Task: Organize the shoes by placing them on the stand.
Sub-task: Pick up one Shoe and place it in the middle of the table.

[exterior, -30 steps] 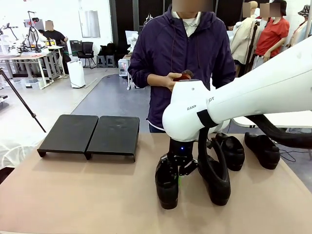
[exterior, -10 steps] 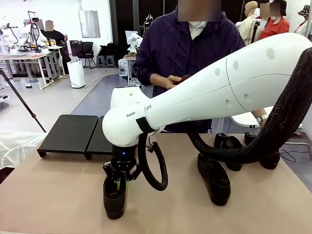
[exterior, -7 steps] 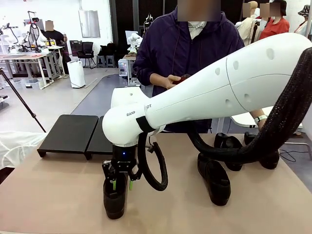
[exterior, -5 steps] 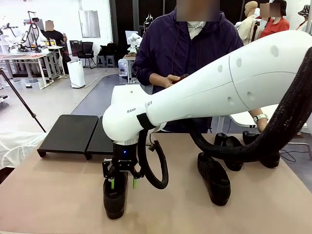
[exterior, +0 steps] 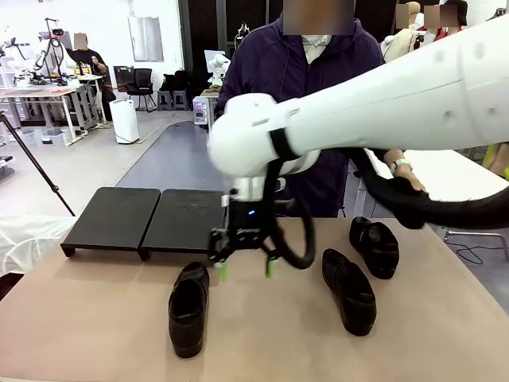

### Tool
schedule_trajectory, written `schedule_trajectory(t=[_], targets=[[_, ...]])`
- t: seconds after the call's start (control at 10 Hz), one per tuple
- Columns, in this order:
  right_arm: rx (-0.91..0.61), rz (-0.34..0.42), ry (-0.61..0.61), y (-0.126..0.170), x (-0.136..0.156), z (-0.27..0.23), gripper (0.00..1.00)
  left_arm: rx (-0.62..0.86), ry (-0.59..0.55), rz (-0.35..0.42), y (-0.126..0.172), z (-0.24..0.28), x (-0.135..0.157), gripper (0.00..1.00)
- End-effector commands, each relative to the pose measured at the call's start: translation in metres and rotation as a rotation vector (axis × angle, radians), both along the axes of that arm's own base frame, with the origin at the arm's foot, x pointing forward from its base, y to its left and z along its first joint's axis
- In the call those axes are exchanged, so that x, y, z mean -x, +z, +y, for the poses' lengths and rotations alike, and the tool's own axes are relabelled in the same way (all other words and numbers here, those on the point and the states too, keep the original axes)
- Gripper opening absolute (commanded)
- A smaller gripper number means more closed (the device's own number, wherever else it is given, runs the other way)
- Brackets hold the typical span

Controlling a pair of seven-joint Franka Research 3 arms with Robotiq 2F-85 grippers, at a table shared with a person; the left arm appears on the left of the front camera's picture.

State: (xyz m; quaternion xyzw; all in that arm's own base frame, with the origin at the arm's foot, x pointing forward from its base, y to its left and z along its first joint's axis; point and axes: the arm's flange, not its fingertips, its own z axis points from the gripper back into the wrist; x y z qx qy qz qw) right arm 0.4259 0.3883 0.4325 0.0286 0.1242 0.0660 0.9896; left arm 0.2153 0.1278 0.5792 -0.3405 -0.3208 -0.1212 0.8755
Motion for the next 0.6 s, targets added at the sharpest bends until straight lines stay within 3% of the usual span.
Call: schedule_trajectory(t=[0.0, 0.3, 0.5], targets=[[-0.037, 0.014, -0.020, -0.003, 0.005, -0.030, 1.00, 0.008, -0.012, -0.016, 0.000, 0.000, 0.000, 1.00], [-0.056, 0.017, 0.038, -0.001, 0.009, -0.037, 1.00, 0.008, -0.012, -0.016, 0.000, 0.000, 0.000, 1.00], [-0.119, 0.181, 0.109, 0.025, 0.043, -0.123, 1.00, 0.008, -0.012, -0.016, 0.000, 0.000, 0.000, 1.00]])
